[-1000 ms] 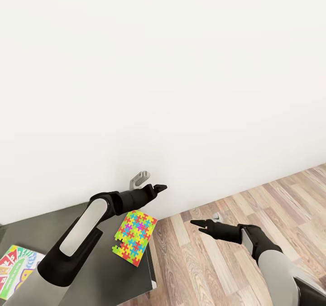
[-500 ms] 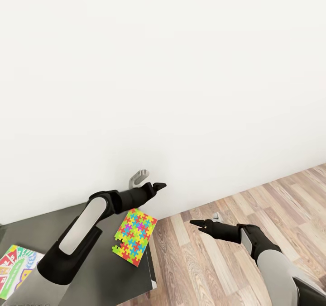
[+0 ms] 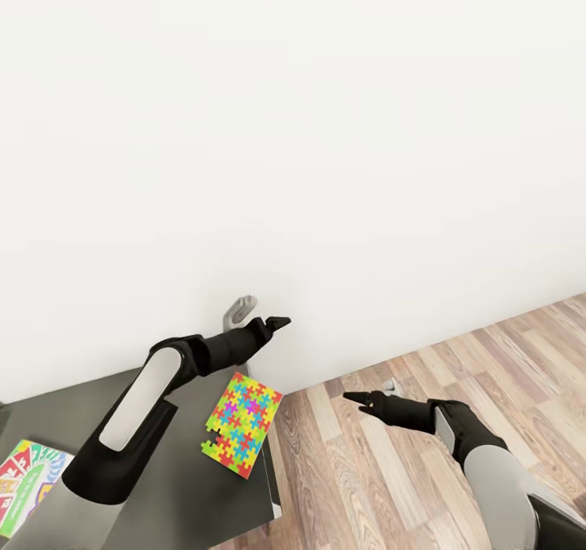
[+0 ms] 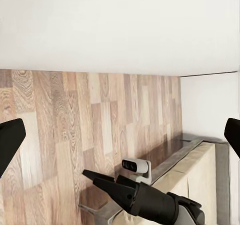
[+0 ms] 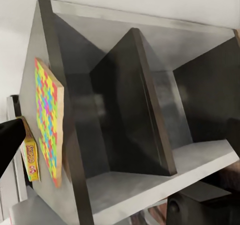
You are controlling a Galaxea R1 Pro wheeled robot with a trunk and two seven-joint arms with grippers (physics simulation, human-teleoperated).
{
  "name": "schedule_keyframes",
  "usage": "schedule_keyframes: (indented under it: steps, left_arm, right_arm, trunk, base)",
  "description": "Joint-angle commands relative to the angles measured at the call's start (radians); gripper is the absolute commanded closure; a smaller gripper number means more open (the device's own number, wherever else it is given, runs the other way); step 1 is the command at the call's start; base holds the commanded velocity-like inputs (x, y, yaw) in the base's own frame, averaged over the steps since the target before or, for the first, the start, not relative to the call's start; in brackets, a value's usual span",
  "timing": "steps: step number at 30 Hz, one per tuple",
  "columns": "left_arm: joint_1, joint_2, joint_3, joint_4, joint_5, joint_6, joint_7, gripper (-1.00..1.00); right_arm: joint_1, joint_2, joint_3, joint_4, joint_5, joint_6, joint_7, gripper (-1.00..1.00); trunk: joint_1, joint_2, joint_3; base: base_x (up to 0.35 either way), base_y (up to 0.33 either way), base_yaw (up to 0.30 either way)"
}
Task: Put all the toys in the child's room - the three board games (two on the bed and one on the table), the two jigsaw puzzles on the table, and the tennis ball on the table - inside the toy box on the table in the child's room.
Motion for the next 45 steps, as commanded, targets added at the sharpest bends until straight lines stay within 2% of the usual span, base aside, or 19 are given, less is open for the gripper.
schedule_keyframes:
  steps: [1, 12, 27, 45]
  left_arm:
    - [-0.001, 0.001, -0.001, -0.001, 0.011, -0.002, 0.010, -1.00]
    - [0.000, -0.002, -0.006, -0.002, 0.011, 0.000, -0.019, -1.00]
    - [0.004, 0.004, -0.004, -0.002, 0.011, 0.000, -0.039, -1.00]
    - [0.010, -0.002, -0.008, -0.001, 0.003, -0.001, -0.042, -1.00]
  right_arm:
    - [-0.001, 0.001, -0.008, -0.001, 0.009, 0.008, 0.006, -1.00]
    - [-0.027, 0.014, -0.010, 0.001, 0.010, 0.060, 0.000, -1.00]
    - [-0.082, 0.020, -0.011, 0.003, 0.003, 0.106, -0.050, -1.00]
    - [-0.097, 0.025, -0.010, 0.008, 0.001, 0.123, -0.054, -1.00]
  trunk:
    - [0.001, -0.002, -0.003]
    - [0.001, -0.002, -0.016]
    - [0.001, -0.002, -0.040]
    - [0.001, -0.002, -0.069]
  base:
    - [0.000, 0.000, 0.000]
    - [0.000, 0.000, 0.000]
    - [0.000, 0.000, 0.000]
    - [0.000, 0.000, 0.000]
